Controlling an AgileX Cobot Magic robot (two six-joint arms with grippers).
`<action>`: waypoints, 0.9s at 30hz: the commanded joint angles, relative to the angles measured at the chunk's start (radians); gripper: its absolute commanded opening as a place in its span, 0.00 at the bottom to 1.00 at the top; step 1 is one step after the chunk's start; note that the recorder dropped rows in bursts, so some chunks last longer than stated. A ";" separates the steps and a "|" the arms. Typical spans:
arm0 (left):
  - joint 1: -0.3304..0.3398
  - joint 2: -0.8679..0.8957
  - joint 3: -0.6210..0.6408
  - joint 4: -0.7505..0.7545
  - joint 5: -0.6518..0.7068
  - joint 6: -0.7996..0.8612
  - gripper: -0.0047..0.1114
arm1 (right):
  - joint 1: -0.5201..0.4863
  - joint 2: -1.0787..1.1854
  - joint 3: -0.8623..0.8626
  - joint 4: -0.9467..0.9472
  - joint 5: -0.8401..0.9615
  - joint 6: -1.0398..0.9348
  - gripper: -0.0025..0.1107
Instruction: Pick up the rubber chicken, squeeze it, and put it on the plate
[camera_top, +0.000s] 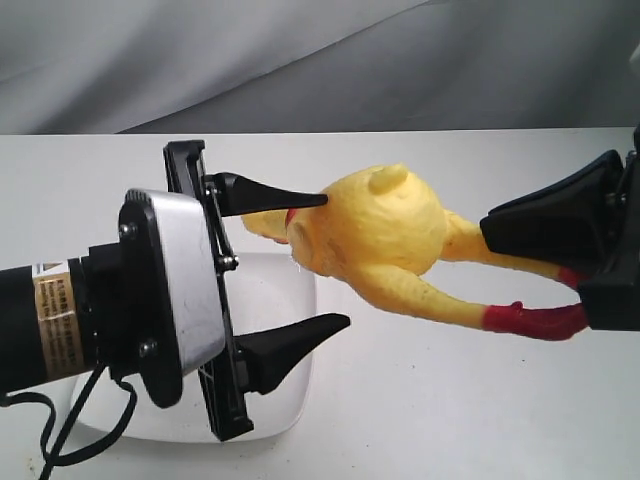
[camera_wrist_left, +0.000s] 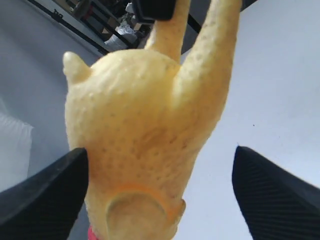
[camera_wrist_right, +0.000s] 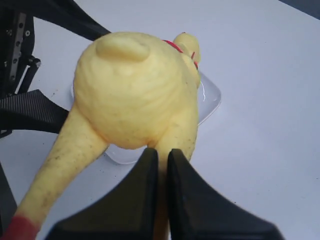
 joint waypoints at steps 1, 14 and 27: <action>-0.005 0.036 -0.009 -0.079 -0.100 0.078 0.69 | 0.004 -0.010 0.000 0.042 0.002 -0.011 0.02; -0.005 0.095 -0.009 -0.111 -0.237 0.116 0.18 | 0.004 -0.010 0.000 0.055 0.017 -0.011 0.02; -0.005 0.095 -0.009 -0.106 -0.199 0.062 0.05 | 0.004 -0.010 0.000 0.055 0.017 -0.013 0.02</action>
